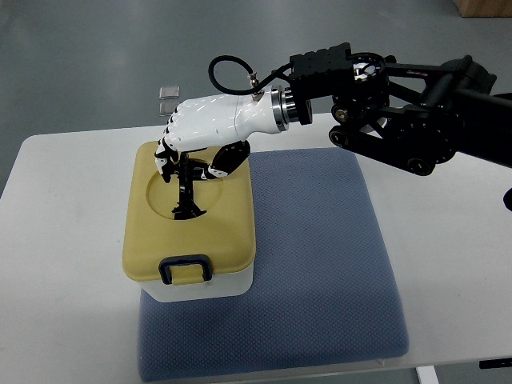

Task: Open white storage box with right hand
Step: 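Lower the right hand and close its fingers around the black lid handle, then lift the yellow lid off the white box with the right hand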

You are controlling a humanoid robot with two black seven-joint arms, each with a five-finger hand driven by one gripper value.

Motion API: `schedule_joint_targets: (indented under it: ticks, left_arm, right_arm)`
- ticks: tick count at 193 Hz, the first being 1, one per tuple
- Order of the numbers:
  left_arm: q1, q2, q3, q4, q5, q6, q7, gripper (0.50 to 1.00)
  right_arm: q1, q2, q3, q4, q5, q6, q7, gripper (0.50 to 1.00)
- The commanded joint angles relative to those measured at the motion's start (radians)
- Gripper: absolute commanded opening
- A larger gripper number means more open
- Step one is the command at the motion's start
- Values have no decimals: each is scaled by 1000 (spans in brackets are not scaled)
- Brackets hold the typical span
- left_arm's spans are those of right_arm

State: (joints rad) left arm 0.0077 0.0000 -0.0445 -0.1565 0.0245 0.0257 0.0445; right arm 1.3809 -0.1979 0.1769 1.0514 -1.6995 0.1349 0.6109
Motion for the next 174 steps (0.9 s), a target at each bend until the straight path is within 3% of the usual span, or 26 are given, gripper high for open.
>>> schedule_joint_targets:
  ticks: [1,35,174]
  left_arm:
    - [0,0,0,0,0,0,0,1000]
    - [0,0,0,0,0,0,0,1000]
    - [0,0,0,0,0,-1,0,1000]
  right_arm:
    - [1,-2,-1,-1,0,0,0,543]
    - [1,-2,-13,-1,0,0,0,500]
    - [32,-43,76,10,35,-41,0,500]
